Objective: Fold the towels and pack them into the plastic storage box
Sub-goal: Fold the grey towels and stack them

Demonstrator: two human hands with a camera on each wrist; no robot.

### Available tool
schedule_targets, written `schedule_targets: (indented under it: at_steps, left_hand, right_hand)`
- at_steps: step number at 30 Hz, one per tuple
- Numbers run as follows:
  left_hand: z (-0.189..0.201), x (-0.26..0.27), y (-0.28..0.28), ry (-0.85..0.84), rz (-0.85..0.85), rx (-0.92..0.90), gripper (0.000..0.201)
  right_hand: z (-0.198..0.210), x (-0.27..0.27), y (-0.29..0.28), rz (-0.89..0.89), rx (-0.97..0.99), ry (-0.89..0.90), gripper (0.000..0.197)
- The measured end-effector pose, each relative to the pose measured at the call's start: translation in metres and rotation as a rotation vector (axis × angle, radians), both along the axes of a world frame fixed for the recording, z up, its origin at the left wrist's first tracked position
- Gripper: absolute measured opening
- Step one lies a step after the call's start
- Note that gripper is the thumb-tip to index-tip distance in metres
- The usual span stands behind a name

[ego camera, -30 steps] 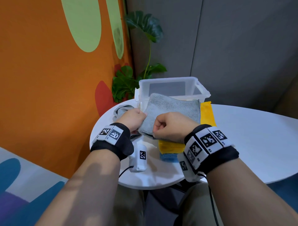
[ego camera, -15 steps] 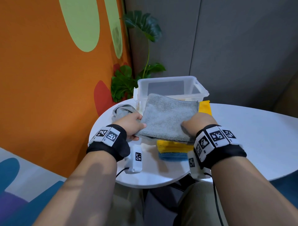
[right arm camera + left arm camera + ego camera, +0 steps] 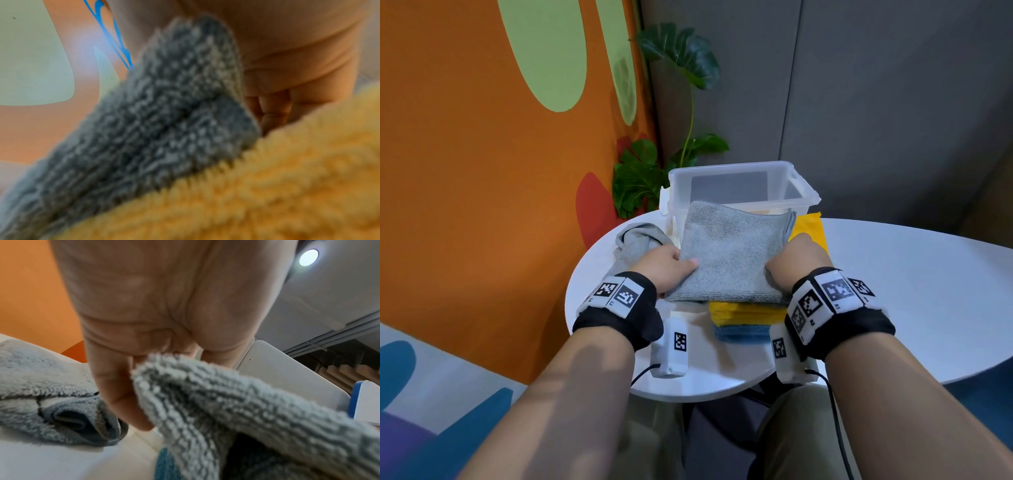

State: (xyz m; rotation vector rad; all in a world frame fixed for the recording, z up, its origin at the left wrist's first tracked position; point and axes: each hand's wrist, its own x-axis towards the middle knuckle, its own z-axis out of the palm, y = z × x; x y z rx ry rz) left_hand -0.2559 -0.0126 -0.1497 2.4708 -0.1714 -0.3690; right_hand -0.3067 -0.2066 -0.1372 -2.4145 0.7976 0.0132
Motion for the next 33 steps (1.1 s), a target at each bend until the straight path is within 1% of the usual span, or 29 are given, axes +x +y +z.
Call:
schedule_targets:
  at_steps: [2, 3, 6, 8, 10, 12, 13, 15, 17, 19, 20, 22, 25, 27, 30, 31, 33]
  left_hand:
    - [-0.001, 0.001, -0.001, -0.008, -0.008, 0.030, 0.035]
    - [-0.002, 0.002, -0.002, -0.002, -0.003, 0.013, 0.031]
    - [0.000, 0.002, -0.005, -0.030, 0.013, -0.105, 0.019]
    - [0.007, 0.001, -0.008, -0.058, 0.005, -0.179, 0.016]
    - [0.016, -0.002, -0.012, -0.083, -0.015, -0.289, 0.016]
    - [0.022, -0.008, -0.018, -0.083, -0.030, -0.393, 0.022]
    - [0.023, -0.011, -0.020, -0.058, -0.032, -0.426, 0.026]
    - [0.022, -0.017, -0.026, 0.058, -0.042, -0.464, 0.036]
    - [0.014, -0.020, -0.030, 0.167, -0.054, -0.413, 0.043]
    - [0.004, -0.019, -0.033, 0.192, -0.048, -0.310, 0.047]
    - [0.001, -0.018, -0.033, 0.185, -0.047, -0.272, 0.049]
    - [0.001, -0.016, -0.034, 0.175, -0.058, -0.243, 0.054]
    - [0.008, -0.014, -0.033, 0.137, -0.077, -0.222, 0.060]
    - [0.010, -0.013, -0.031, 0.120, -0.091, -0.181, 0.060]
    - [0.007, -0.013, -0.032, 0.115, -0.100, -0.109, 0.063]
    - [0.007, -0.013, -0.033, 0.091, -0.099, -0.098, 0.065]
    - [0.010, -0.012, -0.036, -0.016, -0.102, -0.073, 0.068]
  right_hand:
    - [0.000, -0.001, 0.000, 0.009, 0.034, -0.043, 0.031]
    - [0.001, -0.002, 0.000, 0.018, 0.043, -0.063, 0.032]
    - [0.004, -0.002, -0.002, 0.046, 0.040, -0.164, 0.034]
    - [0.009, -0.004, -0.004, 0.053, 0.022, -0.263, 0.037]
    - [0.016, -0.006, -0.008, 0.034, -0.002, -0.369, 0.040]
    - [0.022, -0.009, -0.012, -0.023, -0.032, -0.448, 0.041]
    - [0.024, -0.010, -0.014, -0.059, -0.048, -0.472, 0.041]
    - [0.023, -0.014, -0.018, -0.111, -0.069, -0.484, 0.040]
    - [0.017, -0.016, -0.022, -0.138, -0.064, -0.420, 0.038]
    - [0.007, -0.018, -0.025, -0.142, -0.038, -0.315, 0.036]
    - [0.002, -0.018, -0.027, -0.132, -0.024, -0.284, 0.035]
    - [-0.003, -0.018, -0.031, -0.109, -0.011, -0.281, 0.033]
    - [-0.002, -0.017, -0.035, -0.095, -0.022, -0.361, 0.030]
    - [0.000, -0.015, -0.038, -0.084, -0.043, -0.384, 0.031]
    - [0.002, -0.017, -0.041, -0.068, -0.077, -0.316, 0.032]
    - [0.003, -0.018, -0.041, -0.075, -0.098, -0.293, 0.033]
    - [0.007, -0.019, -0.038, -0.089, -0.165, -0.288, 0.035]
